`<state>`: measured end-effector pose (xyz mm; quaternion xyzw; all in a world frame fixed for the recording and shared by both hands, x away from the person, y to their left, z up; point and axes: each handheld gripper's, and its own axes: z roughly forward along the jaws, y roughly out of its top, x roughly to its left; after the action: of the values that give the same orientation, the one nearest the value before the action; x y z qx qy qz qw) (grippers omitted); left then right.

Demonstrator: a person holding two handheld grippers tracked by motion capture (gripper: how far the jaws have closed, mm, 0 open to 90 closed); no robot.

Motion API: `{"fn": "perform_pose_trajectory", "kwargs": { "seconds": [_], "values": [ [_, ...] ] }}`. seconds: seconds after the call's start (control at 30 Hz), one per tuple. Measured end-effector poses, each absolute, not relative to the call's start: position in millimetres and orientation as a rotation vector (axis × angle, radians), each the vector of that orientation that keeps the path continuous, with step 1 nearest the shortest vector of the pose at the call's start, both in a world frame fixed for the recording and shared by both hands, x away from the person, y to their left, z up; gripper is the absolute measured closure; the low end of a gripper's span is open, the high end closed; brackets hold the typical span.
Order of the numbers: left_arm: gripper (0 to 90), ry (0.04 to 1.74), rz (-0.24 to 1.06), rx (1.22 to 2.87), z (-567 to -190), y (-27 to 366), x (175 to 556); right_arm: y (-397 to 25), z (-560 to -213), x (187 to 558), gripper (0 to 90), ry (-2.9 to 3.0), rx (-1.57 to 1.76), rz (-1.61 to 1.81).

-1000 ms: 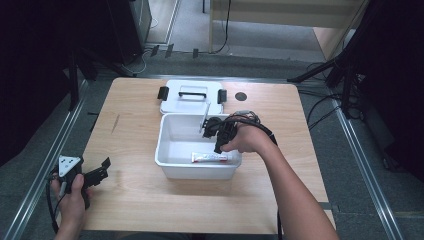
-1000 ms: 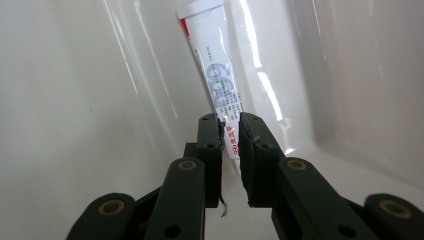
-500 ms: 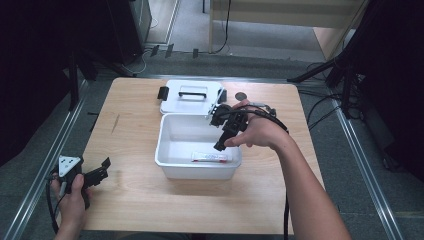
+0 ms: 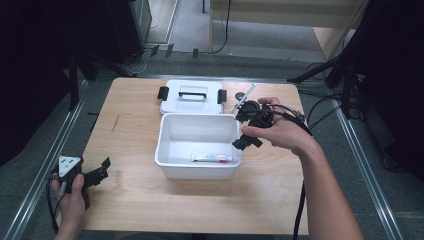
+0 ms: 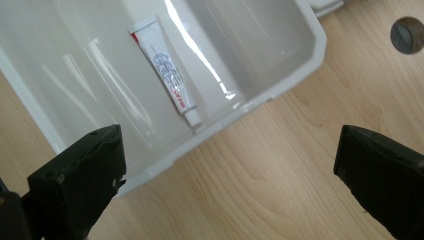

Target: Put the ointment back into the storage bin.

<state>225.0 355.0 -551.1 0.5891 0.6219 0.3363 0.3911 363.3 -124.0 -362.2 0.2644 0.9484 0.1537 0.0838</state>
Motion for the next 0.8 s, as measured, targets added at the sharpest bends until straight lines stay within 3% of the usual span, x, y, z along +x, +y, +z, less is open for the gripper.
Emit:
{"fn": "perform_pose_trajectory", "kwargs": {
  "seconds": [0.8],
  "values": [
    [6.9, 1.582, 0.855, 1.493, -551, 355, 225, -220, -424, 339, 0.0, 2.572, 1.023, 0.698]
  ]
}}
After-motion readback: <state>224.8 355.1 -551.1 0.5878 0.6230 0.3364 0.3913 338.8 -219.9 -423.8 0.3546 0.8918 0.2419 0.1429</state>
